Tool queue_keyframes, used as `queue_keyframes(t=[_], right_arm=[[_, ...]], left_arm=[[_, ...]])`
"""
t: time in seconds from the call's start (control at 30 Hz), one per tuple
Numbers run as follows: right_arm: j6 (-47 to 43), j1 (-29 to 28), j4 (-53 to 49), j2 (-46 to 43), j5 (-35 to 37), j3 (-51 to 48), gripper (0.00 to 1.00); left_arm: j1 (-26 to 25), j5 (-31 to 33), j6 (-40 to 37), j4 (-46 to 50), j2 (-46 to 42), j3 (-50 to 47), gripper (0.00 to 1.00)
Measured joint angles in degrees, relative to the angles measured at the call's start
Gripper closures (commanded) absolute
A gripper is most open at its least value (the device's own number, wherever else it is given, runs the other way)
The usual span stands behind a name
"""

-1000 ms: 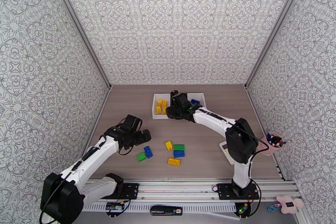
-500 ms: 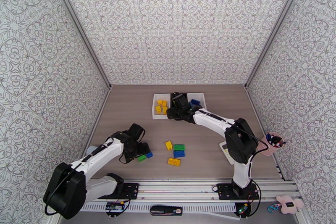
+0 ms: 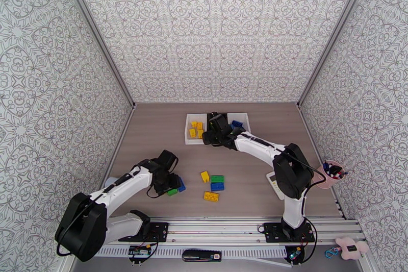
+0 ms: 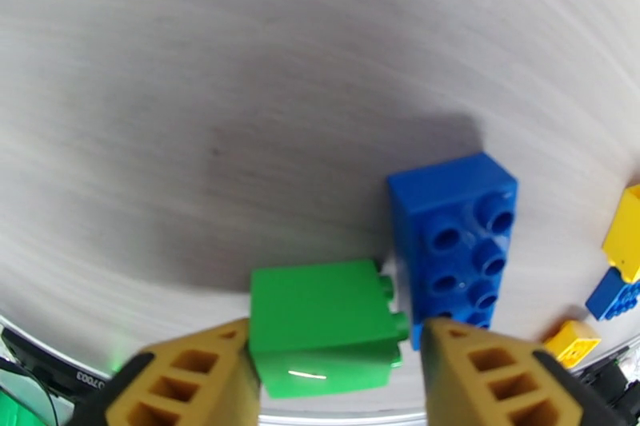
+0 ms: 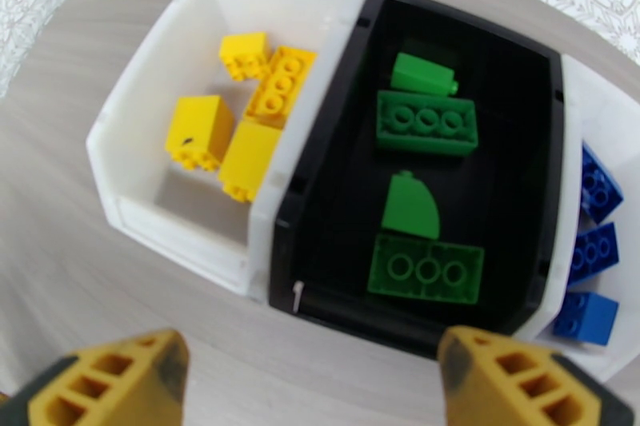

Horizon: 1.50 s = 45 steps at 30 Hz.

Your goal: Sort the legos into containers by color

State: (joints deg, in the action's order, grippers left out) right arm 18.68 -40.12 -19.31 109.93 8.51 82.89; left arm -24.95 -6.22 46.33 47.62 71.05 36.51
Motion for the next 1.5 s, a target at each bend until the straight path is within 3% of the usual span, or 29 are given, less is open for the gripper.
queue_keyframes(t=[0.43,0.73,1.3,1.5], right_arm=[[0.0,0.0,0.0,0.0,-0.1,-0.2,0.14],[0.4,0.0,0.0,0.0,-0.2,-0.2,0.14],[1.0,0.0,0.5,0.0,-0.9,-0.4,0.14],[1.1,0.0,0.9,0.0,-0.9,-0.5,0.14]], left_arm=[[0.0,1.8,0.0,0.1,-8.3,-3.0,0.42],[0.0,1.5,0.0,-0.9,-4.6,-3.4,0.40],[0.0,3.1,-0.2,-1.4,-4.8,-4.4,0.44],[0.0,3.1,-0.4,-2.7,-1.7,-4.2,0.57]])
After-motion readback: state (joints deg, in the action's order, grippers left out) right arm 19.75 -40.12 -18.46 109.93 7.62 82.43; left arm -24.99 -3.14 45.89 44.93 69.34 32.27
